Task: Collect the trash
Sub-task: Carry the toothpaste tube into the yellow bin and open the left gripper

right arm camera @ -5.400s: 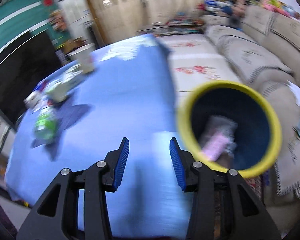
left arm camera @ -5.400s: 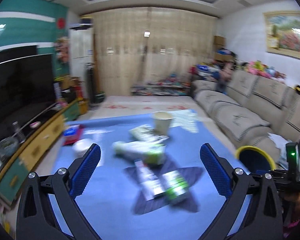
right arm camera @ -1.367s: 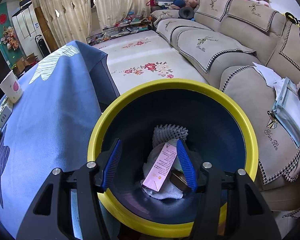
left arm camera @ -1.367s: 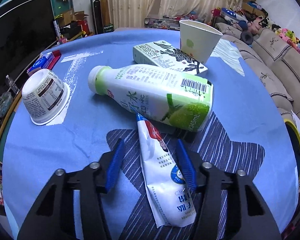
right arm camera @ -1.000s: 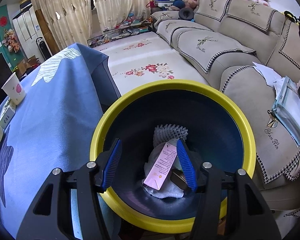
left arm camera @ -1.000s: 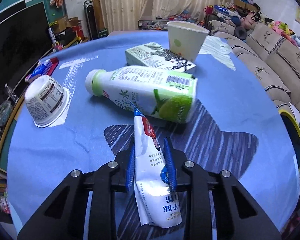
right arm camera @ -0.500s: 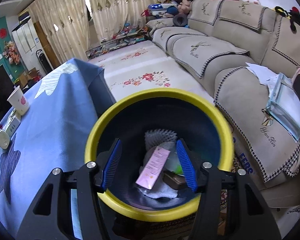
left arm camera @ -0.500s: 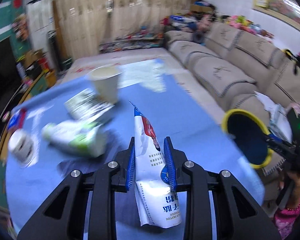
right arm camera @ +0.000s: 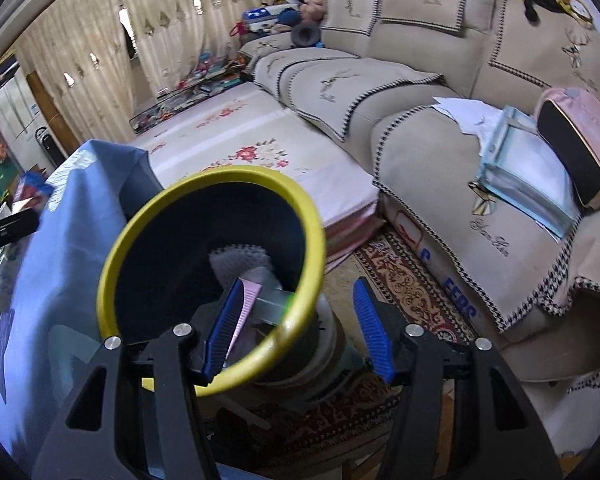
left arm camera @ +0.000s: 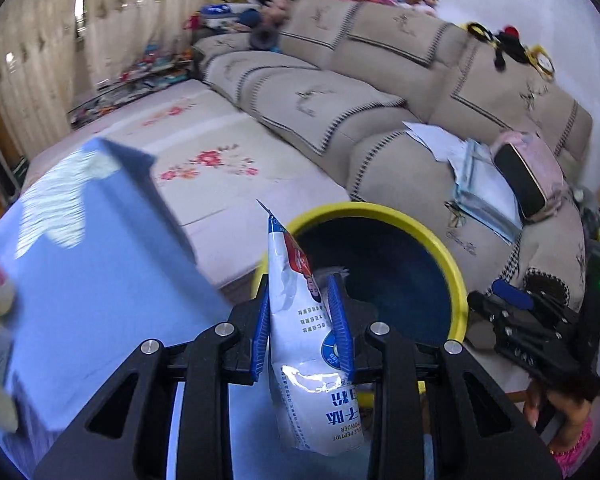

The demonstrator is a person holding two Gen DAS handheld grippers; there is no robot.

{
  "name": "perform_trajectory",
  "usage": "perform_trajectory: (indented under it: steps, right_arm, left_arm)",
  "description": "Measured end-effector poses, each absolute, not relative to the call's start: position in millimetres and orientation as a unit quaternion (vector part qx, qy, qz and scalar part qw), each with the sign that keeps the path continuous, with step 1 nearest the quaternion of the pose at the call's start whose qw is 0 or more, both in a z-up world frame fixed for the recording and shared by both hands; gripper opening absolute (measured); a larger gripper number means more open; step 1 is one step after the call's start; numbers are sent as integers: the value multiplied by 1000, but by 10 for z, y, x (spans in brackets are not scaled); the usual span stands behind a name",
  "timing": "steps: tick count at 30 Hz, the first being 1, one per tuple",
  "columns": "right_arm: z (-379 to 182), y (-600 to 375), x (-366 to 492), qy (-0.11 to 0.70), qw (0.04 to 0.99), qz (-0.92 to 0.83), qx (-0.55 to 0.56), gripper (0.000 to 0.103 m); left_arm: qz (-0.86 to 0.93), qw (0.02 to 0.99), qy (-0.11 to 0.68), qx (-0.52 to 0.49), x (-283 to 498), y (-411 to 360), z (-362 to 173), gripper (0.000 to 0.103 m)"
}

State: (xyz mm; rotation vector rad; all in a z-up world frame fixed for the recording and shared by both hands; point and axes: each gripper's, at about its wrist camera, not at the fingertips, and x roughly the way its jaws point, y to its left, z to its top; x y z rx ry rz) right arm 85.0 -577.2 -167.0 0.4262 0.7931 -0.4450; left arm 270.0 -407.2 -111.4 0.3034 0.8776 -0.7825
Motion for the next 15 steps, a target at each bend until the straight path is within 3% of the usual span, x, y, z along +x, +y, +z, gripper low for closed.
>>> perform_trajectory:
  steps: [4, 6, 15]
  right_arm:
    - [-1675, -5827, 785, 377, 876, -217, 209, 54]
    - [-1677, -5832, 764, 377, 875, -218, 210, 55]
    - [-1700, -5861, 720, 380, 873, -220, 212, 57]
  left_arm:
    - [-381, 804, 430, 150, 2732, -4468, -1288, 32]
    - [-376, 802, 439, 151, 2821, -4611, -1373, 49]
    - [-367, 812, 435, 128, 2864, -4510, -1404, 70]
